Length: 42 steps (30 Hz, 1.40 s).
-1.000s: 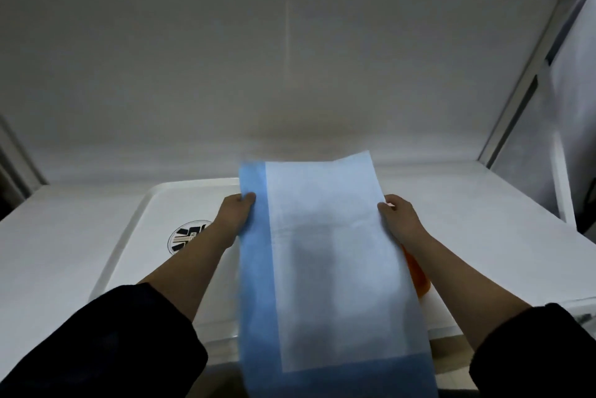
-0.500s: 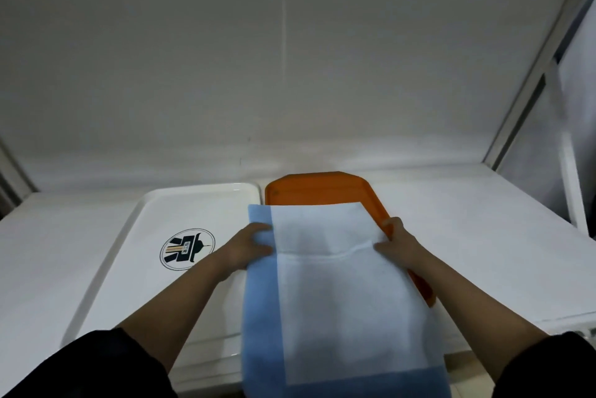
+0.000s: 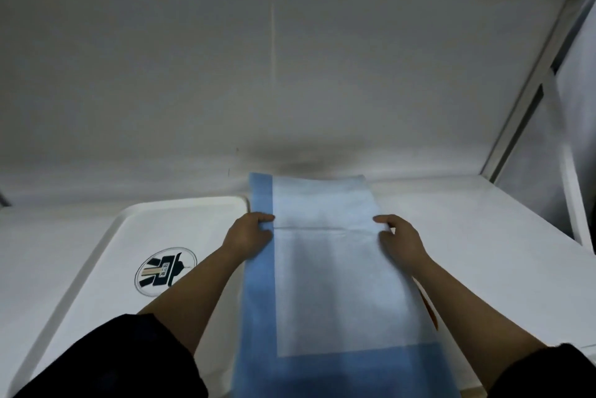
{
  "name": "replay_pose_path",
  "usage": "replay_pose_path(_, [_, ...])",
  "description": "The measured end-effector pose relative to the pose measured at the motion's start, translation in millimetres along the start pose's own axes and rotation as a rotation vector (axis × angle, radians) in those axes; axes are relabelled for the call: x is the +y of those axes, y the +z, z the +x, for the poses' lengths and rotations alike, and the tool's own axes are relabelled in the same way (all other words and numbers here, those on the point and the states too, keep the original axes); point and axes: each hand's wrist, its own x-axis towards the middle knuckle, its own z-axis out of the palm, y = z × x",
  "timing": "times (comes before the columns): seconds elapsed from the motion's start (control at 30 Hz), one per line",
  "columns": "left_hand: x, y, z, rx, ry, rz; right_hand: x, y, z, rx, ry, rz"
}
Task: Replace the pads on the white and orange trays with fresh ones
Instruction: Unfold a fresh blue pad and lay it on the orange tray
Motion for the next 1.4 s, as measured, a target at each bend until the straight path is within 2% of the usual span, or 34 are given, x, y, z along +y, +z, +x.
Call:
replay_pose_path(0.13, [2.7,16.2,-0.5,-0.221,0.005,-0.082,10.4,10.6,8.0,-0.188,0.02,-0.14])
replay_pose_path(0.3, [-8.1,16.9,-4.2,-0.209,-0.06,0.04,17.7,8.7,-3.4,-0.197,0.035,-0.163])
replay_pose_path(0.43, [-7.2,14.2,-15.4,-0.267,-0.162,0.013,19.3,-1.2,-13.2,-0.218,0.07,-0.236])
replay_pose_path(0.6, [-11.1,23.6,-19.8,-0.137,-0.078,0.237,13.1,2.1,-14.9,-0.153,0.101,-0.222])
replay_pose_path(0.73, [-11.6,27.0,-20.2,-0.067,-0.088,0.255,10.0,7.8,-18.3,-0.128,0.091,-0.245])
replay_pose_path(0.83, [-9.1,27.4,-20.7,-0.101,-0.094,0.275,9.3,8.8,-21.0,-0.139,0.071,-0.281])
replay_pose_path(0.97, [-7.0,29.8,-24.0,-0.158,-0.084,0.324,5.7,7.2,-26.4,-0.155,0.02,-0.499])
replay_pose_path(1.17, [-9.2,30.9,-32.6,-0.181,-0.056,0.422,-3.9,5.9,-32.7,-0.09,-0.014,-0.763])
replay_pose_path(1.23, [-8.6,31.9,-36.1,-0.125,-0.028,0.513,-8.9,6.2,-36.2,-0.051,-0.068,-0.924])
replay_pose_path(1.3, [-6.8,32.7,-37.4,-0.005,0.026,0.685,-14.9,6.2,-30.8,0.007,-0.153,-1.037])
replay_pose_path(1.37, [-7.0,41.1,-31.7,0.044,0.14,0.751,-16.8,14.1,-23.3,0.035,-0.278,-1.003])
replay_pose_path(1.4, [-7.1,48.9,-25.9,0.024,0.203,0.741,-20.9,23.1,-19.9,-0.043,-0.31,-0.91])
